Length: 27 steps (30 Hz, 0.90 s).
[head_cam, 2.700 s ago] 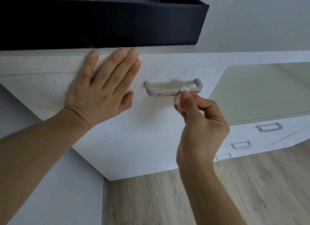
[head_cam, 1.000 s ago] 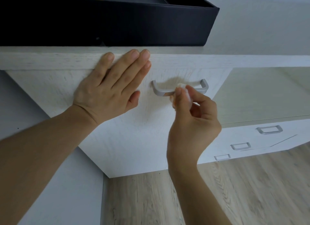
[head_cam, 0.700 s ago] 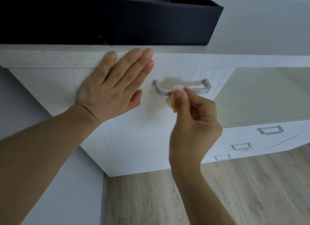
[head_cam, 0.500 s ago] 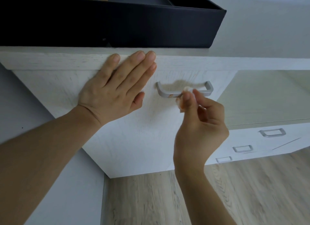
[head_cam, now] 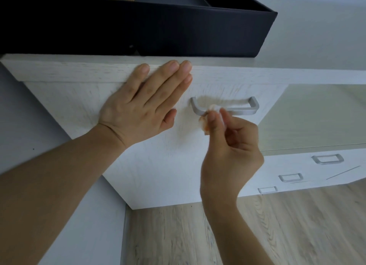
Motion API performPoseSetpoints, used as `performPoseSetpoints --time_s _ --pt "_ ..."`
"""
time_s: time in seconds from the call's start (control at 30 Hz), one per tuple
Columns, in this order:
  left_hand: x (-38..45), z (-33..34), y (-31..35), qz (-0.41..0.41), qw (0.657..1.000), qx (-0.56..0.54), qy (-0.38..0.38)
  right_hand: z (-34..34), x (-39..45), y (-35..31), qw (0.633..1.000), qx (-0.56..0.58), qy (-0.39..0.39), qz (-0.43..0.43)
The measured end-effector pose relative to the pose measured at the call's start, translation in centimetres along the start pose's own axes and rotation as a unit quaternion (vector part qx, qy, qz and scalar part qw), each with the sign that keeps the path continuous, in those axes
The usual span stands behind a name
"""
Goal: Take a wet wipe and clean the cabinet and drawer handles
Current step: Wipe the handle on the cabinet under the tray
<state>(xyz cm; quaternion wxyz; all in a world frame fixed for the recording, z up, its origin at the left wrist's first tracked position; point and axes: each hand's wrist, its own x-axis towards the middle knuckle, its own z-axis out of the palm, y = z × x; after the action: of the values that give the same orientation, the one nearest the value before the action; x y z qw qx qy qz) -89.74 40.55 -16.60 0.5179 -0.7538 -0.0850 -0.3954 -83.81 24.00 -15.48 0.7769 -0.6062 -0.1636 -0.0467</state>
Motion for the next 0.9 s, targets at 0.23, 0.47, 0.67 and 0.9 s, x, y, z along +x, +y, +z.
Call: performPoseSetpoints --time_s 0.23,0.47,0.67,0.9 --pt "-0.1 -0.1 -0.1 0.002 1.000 -0.001 -0.009 0.0 -0.1 0.2 1.000 0.014 -0.014 -0.011" --pt "-0.1 -0.1 0.0 -0.001 1.000 -0.003 -0.013 -0.2 -0.4 0.8 1.000 -0.011 -0.025 -0.011" --pt "-0.2 0.1 0.1 -0.002 1.000 -0.006 -0.003 0.0 -0.6 0.6 0.998 -0.027 -0.040 -0.039" --pt "0.0 0.0 0.2 -0.008 1.000 -0.009 0.001 -0.3 -0.1 -0.4 0.998 0.017 0.041 0.036"
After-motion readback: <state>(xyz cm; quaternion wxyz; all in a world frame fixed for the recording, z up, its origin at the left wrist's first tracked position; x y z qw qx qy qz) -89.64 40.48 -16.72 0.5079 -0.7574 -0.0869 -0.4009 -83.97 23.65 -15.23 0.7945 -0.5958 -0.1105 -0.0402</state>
